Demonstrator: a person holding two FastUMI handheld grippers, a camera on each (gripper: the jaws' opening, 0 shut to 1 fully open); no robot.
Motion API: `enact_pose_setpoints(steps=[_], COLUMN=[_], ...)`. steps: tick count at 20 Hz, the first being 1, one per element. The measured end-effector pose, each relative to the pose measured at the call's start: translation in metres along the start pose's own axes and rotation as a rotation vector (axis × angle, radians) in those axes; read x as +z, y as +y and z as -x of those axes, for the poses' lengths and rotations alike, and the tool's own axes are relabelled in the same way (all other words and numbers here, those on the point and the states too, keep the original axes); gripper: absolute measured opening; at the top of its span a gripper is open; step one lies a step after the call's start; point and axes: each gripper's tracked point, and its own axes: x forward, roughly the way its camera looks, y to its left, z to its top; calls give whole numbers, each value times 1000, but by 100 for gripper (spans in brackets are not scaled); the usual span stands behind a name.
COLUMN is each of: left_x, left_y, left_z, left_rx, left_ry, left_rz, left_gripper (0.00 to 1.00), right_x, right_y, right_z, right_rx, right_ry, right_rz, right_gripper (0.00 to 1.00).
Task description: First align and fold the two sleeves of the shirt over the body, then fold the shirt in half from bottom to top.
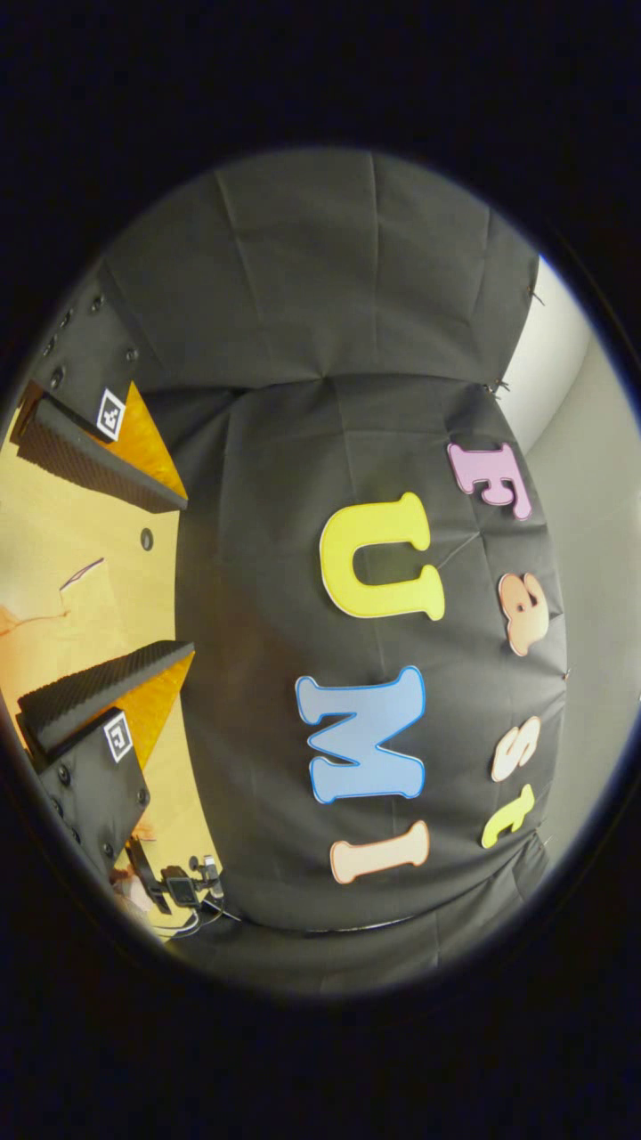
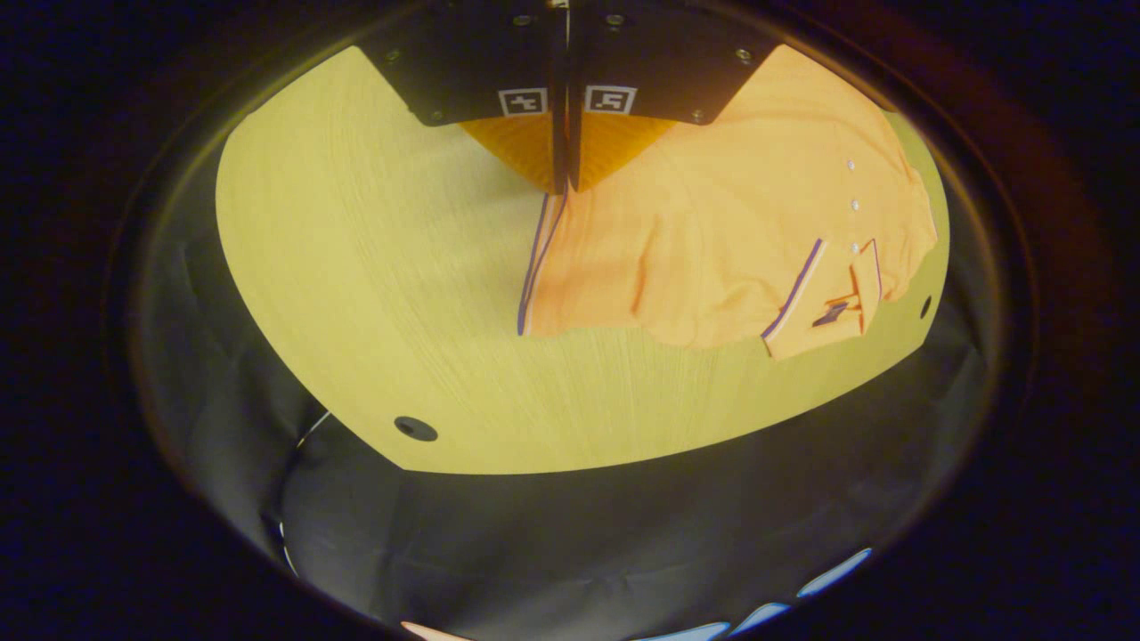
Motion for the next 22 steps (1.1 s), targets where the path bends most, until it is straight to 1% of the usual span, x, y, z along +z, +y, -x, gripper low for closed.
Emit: enact_pose_setpoints(steps=[2,6,9,11,14,16,18,20,21,22], left_x=[-1,-4,-5,-6,-9,-13,-15,-20,-22,-23], left_y=[2,6,9,13,20,25,30,37,41,43], left_z=[0,2,2,5,8,12,13,15,14,13], left_rx=[2,4,9,16,31,40,48,58,67,72], left_ry=[4,7,8,9,16,23,29,38,42,47], left_rz=[7,19,22,22,23,22,22,23,23,26], left_gripper=[99,99,99,99,99,99,99,99,99,99], right_x=[12,33,41,39,23,11,-1,-8,-10,-9], right_y=[4,39,79,106,147,167,182,192,195,195], right_z=[9,25,37,45,49,48,44,44,45,46], right_rx=[-1,58,110,144,191,208,220,240,246,249], right_ry=[-55,-132,-177,-193,-192,-177,-153,-135,-131,-130], right_rz=[22,107,190,266,392,451,475,471,466,461], right_gripper=[1,1,1,1,1,1,1,1,9,9])
